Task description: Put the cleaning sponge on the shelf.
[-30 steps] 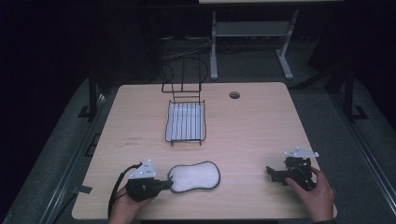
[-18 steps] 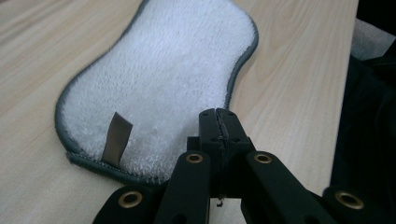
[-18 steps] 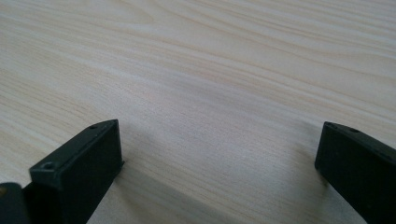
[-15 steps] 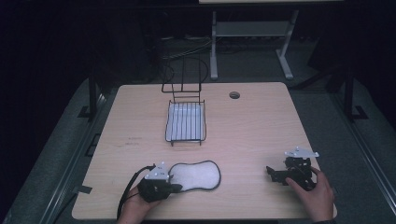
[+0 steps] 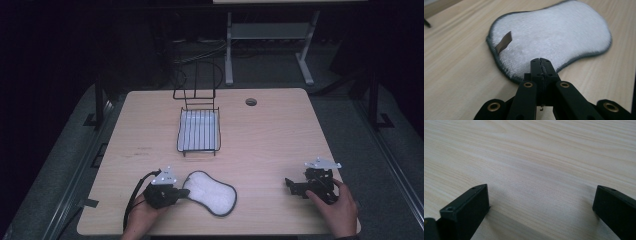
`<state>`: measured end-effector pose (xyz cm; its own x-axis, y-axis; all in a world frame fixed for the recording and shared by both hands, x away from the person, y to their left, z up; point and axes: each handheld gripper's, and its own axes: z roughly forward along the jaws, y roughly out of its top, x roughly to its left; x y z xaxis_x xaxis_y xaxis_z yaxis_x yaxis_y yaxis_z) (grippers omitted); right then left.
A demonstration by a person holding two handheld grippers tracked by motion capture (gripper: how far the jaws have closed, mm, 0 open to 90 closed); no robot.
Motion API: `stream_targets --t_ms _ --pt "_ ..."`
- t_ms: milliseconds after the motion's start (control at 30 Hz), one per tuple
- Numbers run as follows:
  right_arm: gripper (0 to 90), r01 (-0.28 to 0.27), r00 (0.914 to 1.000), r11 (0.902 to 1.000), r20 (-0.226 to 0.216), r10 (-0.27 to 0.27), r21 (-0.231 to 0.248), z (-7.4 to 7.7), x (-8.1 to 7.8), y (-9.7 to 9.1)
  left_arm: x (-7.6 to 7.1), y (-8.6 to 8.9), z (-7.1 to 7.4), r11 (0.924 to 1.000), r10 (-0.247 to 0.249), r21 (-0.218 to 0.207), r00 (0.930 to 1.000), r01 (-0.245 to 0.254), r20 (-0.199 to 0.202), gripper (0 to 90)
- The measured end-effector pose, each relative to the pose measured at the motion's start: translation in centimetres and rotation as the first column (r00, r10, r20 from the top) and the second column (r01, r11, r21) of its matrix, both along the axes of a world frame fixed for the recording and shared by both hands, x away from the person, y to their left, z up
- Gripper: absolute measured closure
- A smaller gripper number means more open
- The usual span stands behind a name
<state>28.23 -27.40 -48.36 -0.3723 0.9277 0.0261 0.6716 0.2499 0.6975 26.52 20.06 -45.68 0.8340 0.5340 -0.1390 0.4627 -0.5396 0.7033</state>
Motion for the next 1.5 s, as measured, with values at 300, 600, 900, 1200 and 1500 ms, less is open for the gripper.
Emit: stream_targets --t_ms 300,600,900,1200,1500 --pt "0.2 0.001 1.0 1.0 0.0 -0.001 0.0 0.0 0.0 0.0 -0.6 -1.2 1.0 0.9975 -0.032 -0.064 0.9995 0.032 0.006 89.7" --pt "0.2 0.001 1.0 1.0 0.0 -0.001 0.0 0.0 0.0 0.0 -1.3 -5.9 0.7 0.9841 -0.155 -0.092 0.9877 0.152 -0.023 89.8" --pt "0.2 0.001 1.0 1.0 0.0 -0.001 0.0 0.0 0.0 0.0 -1.9 -8.5 0.0 0.9728 -0.223 -0.075 0.9731 0.219 -0.056 89.8" --pt "0.2 0.001 1.0 1.0 0.0 -0.001 0.0 0.0 0.0 0.0 -1.9 -6.5 0.1 0.9796 -0.192 -0.078 0.9779 0.185 -0.083 89.7" --pt "0.2 0.001 1.0 1.0 0.0 -0.001 0.0 0.0 0.0 0.0 -2.1 -3.7 0.3 0.989 -0.136 -0.071 0.9861 0.13 -0.095 89.7"
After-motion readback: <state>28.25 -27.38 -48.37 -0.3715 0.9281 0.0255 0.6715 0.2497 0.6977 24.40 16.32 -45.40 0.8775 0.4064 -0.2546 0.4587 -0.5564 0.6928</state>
